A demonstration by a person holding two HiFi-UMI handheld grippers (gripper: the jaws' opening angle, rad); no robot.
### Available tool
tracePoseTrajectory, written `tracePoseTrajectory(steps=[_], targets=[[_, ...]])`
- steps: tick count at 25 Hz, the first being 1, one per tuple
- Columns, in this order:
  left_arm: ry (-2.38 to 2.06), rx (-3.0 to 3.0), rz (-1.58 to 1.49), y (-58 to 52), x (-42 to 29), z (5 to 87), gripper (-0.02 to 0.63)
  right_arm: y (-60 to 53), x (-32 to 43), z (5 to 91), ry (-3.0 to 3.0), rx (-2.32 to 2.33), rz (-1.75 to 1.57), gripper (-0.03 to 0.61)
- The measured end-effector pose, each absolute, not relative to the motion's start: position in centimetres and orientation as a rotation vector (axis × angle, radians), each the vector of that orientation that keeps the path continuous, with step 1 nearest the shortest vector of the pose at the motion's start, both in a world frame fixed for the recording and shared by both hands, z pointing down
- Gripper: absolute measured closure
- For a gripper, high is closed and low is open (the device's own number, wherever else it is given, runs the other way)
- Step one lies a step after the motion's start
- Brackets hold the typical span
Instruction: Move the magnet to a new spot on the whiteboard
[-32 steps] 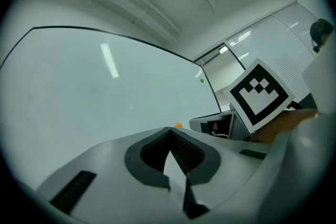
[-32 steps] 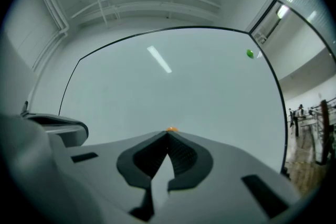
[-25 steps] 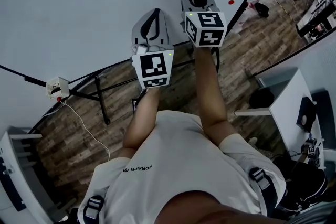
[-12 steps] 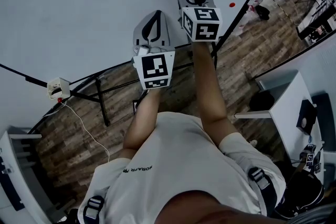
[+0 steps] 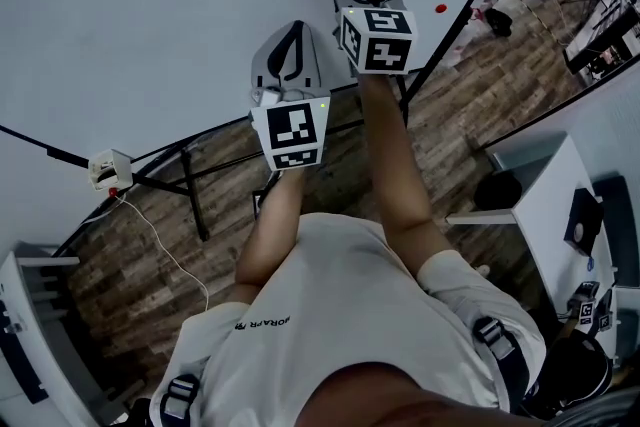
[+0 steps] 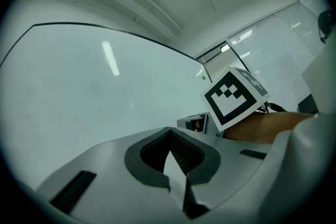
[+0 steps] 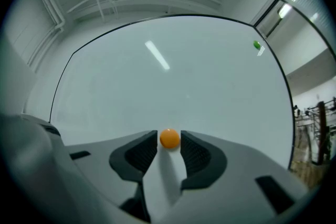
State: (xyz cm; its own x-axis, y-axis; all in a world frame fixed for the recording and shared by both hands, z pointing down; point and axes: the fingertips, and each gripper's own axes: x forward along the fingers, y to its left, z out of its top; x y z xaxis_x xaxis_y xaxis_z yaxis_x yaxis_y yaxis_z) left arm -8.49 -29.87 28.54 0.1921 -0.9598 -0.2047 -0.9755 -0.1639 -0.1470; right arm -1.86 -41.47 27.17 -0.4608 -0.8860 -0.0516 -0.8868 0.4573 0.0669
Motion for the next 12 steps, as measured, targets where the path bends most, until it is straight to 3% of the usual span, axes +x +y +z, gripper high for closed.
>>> tracePoseTrajectory(steps=[12], targets=[[1.872, -2.208, 0.093, -29.92, -9.15, 28.47, 0.611, -42.18, -2.3, 27.12, 2.659, -1.656, 0.103, 0.445]])
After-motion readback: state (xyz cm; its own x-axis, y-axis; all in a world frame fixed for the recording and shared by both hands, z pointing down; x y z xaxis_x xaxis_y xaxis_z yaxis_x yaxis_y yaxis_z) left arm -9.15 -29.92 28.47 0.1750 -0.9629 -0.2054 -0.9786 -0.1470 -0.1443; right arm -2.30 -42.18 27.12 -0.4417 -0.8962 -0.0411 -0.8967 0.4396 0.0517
